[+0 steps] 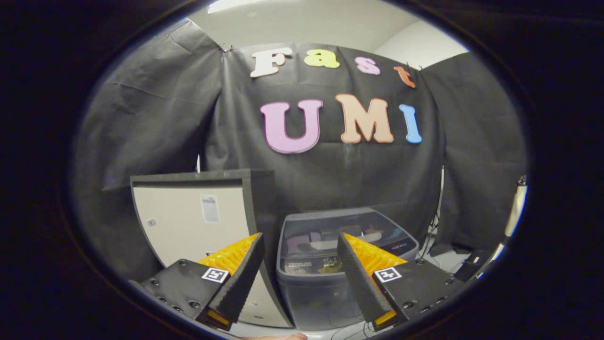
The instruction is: Put the clothes into the washing machine and then close the washing machine lid.
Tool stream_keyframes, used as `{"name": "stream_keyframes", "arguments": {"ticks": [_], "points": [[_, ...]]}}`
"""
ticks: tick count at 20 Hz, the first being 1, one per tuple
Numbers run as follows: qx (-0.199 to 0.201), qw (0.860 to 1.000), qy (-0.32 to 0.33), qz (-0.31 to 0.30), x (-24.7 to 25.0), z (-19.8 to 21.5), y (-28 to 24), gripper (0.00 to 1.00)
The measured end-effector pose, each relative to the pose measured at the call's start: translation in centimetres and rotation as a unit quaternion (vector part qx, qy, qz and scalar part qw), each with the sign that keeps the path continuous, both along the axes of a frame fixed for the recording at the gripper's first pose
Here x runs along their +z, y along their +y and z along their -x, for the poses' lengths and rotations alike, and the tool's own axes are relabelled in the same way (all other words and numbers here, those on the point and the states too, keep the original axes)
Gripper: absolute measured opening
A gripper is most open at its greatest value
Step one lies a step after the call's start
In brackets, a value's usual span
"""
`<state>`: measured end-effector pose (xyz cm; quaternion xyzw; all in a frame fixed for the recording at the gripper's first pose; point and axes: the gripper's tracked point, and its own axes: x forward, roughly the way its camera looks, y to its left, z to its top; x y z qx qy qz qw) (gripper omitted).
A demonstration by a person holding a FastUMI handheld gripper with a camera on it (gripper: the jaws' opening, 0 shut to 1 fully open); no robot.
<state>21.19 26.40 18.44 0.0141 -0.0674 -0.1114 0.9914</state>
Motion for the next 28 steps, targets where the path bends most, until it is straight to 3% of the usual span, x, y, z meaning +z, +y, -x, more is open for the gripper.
{"name": "stream_keyframes", "arguments": {"ticks": [7,14,28], "points": [[-0.005,0.998,-0.061,0.004,4.0,2.4,-0.5,0.96],[-0.020,0.998,-0.063,0.017,5.0,2.7,-1.7,0.96],[-0.036,0.999,-0.027,-0.005,2.7,3.5,-5.4,0.96]]}}
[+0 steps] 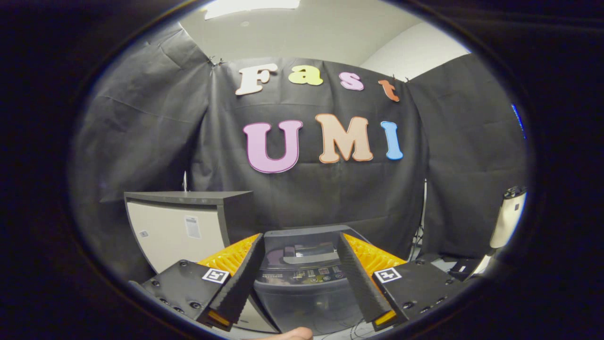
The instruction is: Put the clothes into the washing machine and then close the washing machine lid.
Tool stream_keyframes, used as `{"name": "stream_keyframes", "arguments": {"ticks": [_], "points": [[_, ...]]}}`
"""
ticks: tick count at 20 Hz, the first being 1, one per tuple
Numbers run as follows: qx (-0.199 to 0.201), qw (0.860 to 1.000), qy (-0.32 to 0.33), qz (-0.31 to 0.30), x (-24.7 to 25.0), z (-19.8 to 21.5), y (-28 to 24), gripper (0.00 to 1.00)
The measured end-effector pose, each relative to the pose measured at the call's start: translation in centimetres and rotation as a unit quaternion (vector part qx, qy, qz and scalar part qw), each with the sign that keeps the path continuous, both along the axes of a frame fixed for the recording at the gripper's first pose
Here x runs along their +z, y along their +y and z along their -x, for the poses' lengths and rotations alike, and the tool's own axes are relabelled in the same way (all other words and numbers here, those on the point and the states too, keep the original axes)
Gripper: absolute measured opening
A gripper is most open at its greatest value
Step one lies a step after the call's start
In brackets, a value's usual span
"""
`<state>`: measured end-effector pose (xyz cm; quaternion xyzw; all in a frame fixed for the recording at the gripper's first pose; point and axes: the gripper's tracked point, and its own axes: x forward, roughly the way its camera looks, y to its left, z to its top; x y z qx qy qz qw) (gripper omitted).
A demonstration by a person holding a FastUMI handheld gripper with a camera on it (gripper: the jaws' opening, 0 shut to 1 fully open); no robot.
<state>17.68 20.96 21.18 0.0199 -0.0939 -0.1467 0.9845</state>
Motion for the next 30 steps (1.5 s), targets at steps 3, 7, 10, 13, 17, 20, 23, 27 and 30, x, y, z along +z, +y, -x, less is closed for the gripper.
{"name": "stream_keyframes", "arguments": {"ticks": [3,7,10,13,17,20,23,27,30], "points": [[-0.001,1.000,-0.002,0.001,0.3,0.3,-0.4,0.96],[-0.004,1.000,-0.009,-0.005,0.4,0.9,-0.7,0.96],[-0.006,1.000,-0.008,-0.008,0.1,1.1,-0.8,0.96],[-0.007,1.000,-0.009,-0.007,0.1,1.3,-1.0,0.96],[-0.006,1.000,-0.010,-0.004,0.3,1.4,-1.1,0.96],[-0.006,1.000,-0.008,-0.003,0.0,1.4,-1.5,0.96],[-0.009,1.000,-0.010,-0.006,-0.2,1.4,-2.0,0.96],[-0.009,1.000,-0.004,-0.007,-0.6,1.1,-2.5,0.96],[-0.008,1.000,-0.004,-0.007,-0.7,0.9,-2.6,0.96]]}}
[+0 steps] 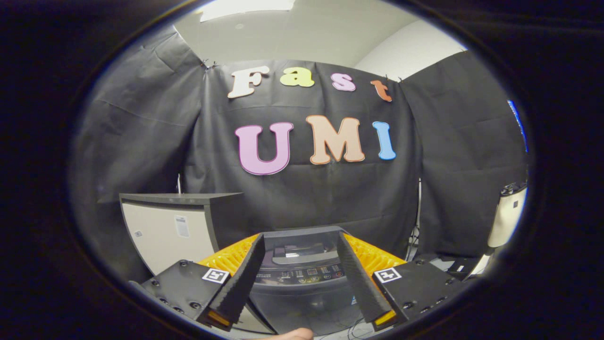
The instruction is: Put the clothes into the washing machine and then close the washing machine lid.
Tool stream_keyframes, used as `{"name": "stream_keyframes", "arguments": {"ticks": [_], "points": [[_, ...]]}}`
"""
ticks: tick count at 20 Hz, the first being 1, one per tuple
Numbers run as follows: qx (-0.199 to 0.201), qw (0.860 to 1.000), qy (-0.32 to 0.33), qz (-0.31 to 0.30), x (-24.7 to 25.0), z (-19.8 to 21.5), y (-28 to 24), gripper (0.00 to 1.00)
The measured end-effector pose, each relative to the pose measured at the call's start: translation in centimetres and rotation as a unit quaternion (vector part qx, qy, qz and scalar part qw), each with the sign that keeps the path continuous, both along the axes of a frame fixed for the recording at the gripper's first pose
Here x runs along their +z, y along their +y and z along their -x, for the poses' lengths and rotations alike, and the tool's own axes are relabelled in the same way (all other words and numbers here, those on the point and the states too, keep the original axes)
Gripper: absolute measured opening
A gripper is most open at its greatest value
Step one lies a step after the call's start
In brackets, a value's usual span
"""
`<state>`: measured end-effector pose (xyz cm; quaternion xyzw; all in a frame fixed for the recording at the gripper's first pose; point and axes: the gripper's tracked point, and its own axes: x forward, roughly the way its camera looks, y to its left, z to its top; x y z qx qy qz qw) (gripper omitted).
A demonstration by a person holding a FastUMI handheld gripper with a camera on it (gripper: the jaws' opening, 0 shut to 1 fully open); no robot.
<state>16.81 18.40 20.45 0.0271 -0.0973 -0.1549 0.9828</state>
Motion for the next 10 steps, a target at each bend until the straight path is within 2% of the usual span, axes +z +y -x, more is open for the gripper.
{"name": "stream_keyframes", "arguments": {"ticks": [10], "points": [[-0.001,1.000,0.008,0.002,-0.4,-0.4,-1.0,0.96]]}}
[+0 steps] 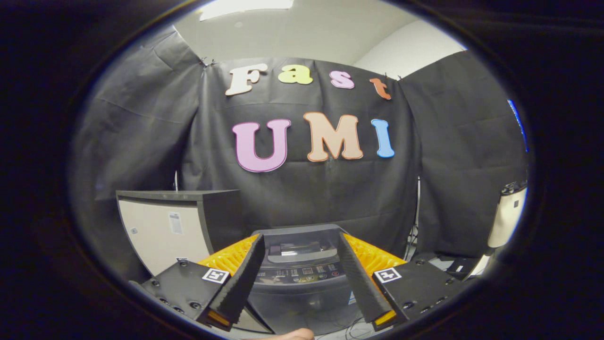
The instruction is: Put the clothes into the washing machine and then close the washing machine lid.
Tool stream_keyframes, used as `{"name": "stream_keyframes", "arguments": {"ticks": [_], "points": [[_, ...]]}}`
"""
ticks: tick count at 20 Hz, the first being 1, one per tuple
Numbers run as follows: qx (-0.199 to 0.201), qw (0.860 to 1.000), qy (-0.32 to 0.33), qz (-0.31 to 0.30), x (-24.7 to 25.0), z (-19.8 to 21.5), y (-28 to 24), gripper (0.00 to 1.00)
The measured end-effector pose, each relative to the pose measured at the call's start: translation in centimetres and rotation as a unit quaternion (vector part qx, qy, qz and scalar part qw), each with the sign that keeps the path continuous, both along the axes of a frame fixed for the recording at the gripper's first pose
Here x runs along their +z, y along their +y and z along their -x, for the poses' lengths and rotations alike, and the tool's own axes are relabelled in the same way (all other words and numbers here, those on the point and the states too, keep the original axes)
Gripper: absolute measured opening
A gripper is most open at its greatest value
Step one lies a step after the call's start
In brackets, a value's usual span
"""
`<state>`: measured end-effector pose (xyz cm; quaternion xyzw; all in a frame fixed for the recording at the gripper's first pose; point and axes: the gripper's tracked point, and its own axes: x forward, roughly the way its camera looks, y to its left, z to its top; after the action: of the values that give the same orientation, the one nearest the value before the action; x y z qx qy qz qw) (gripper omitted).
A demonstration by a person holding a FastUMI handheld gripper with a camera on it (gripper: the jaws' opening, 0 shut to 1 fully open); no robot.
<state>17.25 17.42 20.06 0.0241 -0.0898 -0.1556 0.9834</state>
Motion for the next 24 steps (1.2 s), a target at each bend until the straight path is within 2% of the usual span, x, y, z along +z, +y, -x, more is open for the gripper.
{"name": "stream_keyframes", "arguments": {"ticks": [24], "points": [[0.002,1.000,0.007,-0.001,-0.65,0.56,0.00,0.96]]}}
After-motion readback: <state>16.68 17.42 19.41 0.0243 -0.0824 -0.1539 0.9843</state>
